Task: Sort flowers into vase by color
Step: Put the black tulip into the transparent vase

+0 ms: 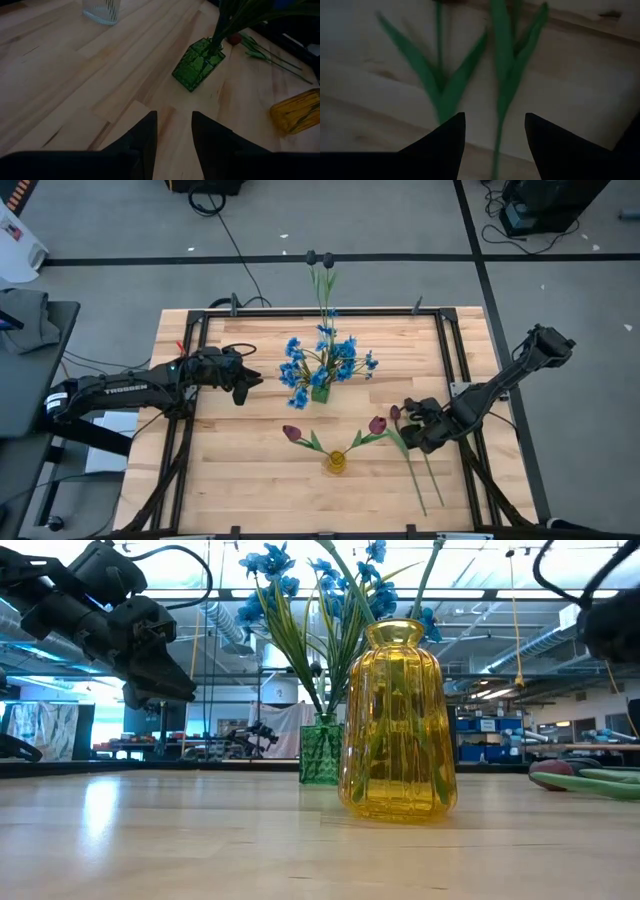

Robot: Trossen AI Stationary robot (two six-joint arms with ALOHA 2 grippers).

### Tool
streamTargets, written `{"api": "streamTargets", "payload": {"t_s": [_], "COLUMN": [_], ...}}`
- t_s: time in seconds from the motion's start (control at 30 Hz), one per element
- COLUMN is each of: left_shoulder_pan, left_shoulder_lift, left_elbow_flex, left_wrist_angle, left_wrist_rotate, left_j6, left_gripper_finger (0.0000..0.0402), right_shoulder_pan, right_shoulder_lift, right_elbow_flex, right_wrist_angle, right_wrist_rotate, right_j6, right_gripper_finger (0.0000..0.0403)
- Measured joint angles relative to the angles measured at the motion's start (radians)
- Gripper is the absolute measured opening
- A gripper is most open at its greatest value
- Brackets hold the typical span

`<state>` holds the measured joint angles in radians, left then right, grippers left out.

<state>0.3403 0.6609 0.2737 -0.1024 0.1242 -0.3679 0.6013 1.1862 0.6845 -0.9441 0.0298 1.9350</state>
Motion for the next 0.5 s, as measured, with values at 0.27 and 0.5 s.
{"api": "streamTargets", "payload": {"t_s": [0.27, 0.5], "left_shoulder_pan": [0.0, 0.0], "left_shoulder_lift": [0.0, 0.0], "left_elbow_flex": [0.0, 0.0], "left_wrist_angle": [0.0, 0.0], "left_wrist_rotate": [0.0, 0.0], "left_j6": [0.0, 0.0], "left_gripper_finger": [0.0127, 0.0127], "right_shoulder_pan": [0.008, 0.008], "right_shoulder_lift": [0.0, 0.0], "right_elbow_flex": [-0.066, -0.134], "right_wrist_angle": [0.017, 0.133], "right_wrist_rotate": [-0.003, 0.02], "right_j6": [0.029, 0.083], "right_gripper_finger": [0.0215, 0.0212]}}
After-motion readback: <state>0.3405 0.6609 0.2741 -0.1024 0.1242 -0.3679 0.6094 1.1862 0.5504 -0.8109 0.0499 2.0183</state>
